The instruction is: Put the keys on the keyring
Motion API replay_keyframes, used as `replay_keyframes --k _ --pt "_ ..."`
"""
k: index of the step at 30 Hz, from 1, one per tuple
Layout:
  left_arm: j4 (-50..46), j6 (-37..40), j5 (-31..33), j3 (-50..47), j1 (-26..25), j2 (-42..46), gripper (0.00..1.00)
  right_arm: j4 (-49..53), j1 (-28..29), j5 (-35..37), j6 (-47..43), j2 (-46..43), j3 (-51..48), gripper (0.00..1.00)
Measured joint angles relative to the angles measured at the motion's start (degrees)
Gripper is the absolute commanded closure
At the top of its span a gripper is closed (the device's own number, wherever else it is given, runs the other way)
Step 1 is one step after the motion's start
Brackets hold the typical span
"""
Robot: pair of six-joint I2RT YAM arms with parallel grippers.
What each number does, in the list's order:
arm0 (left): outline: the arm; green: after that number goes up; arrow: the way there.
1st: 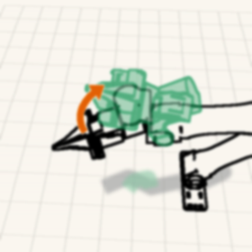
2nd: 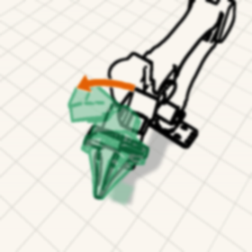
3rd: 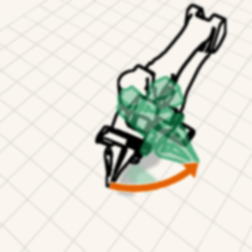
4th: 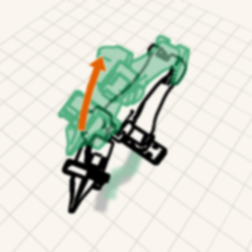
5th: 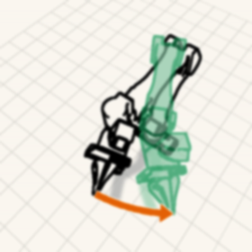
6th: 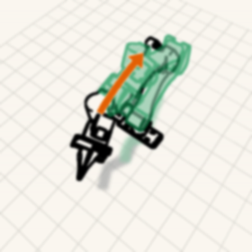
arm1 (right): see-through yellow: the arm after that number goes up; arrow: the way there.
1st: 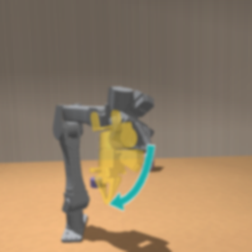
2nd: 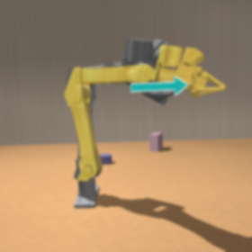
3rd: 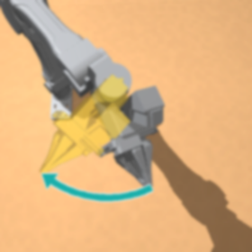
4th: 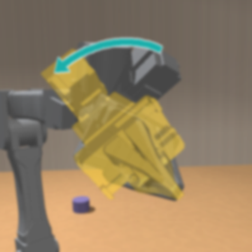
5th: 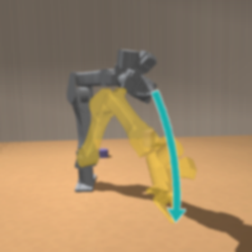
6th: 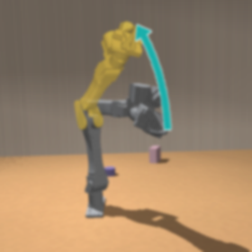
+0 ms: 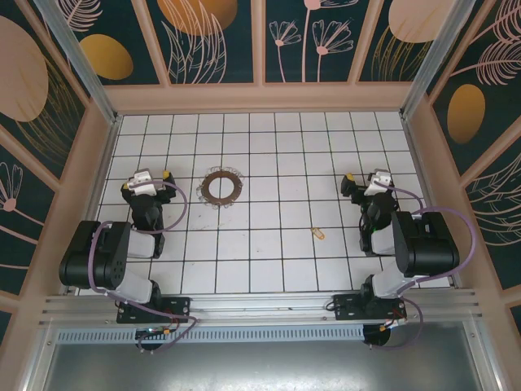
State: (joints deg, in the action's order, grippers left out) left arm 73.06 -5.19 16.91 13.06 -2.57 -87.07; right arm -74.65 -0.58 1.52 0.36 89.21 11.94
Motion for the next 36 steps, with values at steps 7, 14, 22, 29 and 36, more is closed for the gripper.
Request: replay_keyframes --k 7,14,22,29,36 --pt "0.0 0.0 0.0 0.0 0.0 0.0 0.01 0.0 0.0 0.0 0.0 0.0 0.0 0.01" --pt "0.0 0.0 0.0 0.0 0.0 0.0 0.01 0.0 -0.5 -0.1 0.1 0.0 0.0 0.01" --pt "0.0 0.0 0.0 0.0 0.0 0.0 0.01 0.0 -0.5 -0.3 0.0 0.0 0.0 0.01" --pt "0.0 0.0 0.0 0.0 0.0 0.0 0.01 0.0 -0.5 -0.3 0.0 0.0 0.0 0.01" --pt "-8.5 -0.2 -0.2 1.8 0.0 4.6 0.01 4.2 1.5 2.8 -0.5 -4.6 0.0 0.01"
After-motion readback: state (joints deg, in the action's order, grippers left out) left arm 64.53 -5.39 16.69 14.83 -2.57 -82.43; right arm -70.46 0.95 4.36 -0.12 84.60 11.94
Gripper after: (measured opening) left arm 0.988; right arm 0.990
